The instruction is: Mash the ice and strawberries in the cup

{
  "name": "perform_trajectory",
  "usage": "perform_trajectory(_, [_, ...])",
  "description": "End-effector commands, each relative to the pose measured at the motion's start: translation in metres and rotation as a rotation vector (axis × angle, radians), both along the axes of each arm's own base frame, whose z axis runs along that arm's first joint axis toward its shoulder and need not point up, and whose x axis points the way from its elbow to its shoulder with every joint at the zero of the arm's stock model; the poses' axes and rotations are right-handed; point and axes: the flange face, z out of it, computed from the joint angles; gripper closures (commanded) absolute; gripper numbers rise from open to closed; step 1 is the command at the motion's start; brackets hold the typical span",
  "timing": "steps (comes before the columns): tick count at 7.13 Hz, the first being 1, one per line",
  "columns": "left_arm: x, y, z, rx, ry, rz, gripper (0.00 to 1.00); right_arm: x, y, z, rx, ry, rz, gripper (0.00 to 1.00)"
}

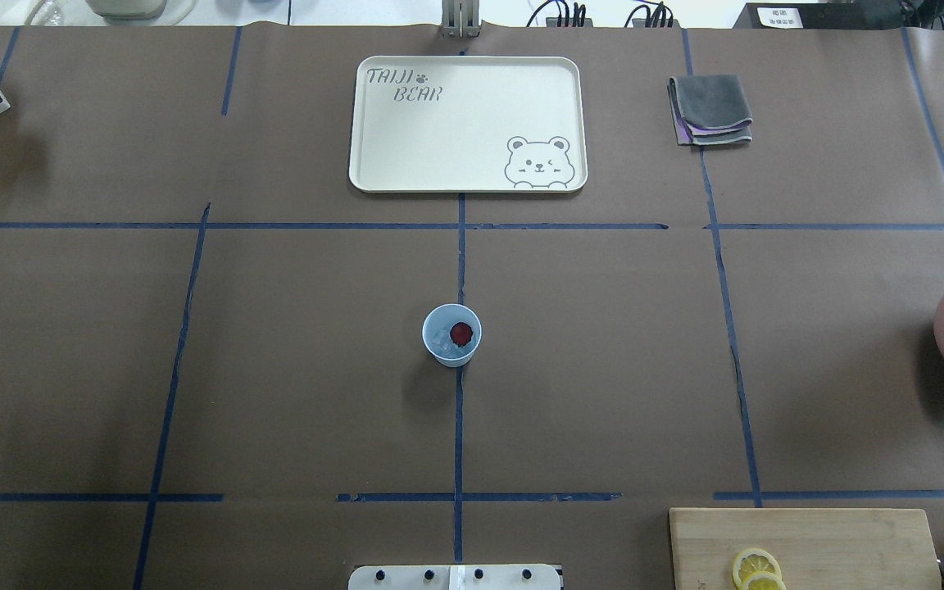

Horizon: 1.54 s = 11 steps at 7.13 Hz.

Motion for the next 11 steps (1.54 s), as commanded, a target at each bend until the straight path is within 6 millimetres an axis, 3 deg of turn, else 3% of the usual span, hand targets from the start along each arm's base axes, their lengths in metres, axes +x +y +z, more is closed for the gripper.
perform_trajectory(1, [0.000,0.000,-0.002,0.005,0.001,-0.001,0.00,0.000,0.000,0.000,0.000,0.001,0.000,0.00])
perform_trajectory(5, [0.000,0.000,-0.001,0.005,0.000,0.002,0.00,-0.001,-0.002,-0.001,0.008,0.002,-0.011,0.00])
perform_trajectory(6, [0.000,0.000,-0.001,0.005,0.000,0.002,0.00,-0.001,-0.028,-0.015,0.036,-0.001,-0.010,0.00])
perform_trajectory(7, [0.000,0.000,-0.002,0.008,0.000,0.002,0.00,-0.001,-0.037,-0.002,0.015,-0.003,-0.010,0.00])
perform_trajectory(9, [0.000,0.000,-0.002,0.006,0.000,0.002,0.00,0.000,-0.071,0.002,0.011,-0.003,-0.010,0.01])
perform_trajectory(11, [0.000,0.000,-0.002,0.007,0.000,0.001,0.00,0.000,-0.072,0.008,-0.004,-0.002,-0.002,0.02])
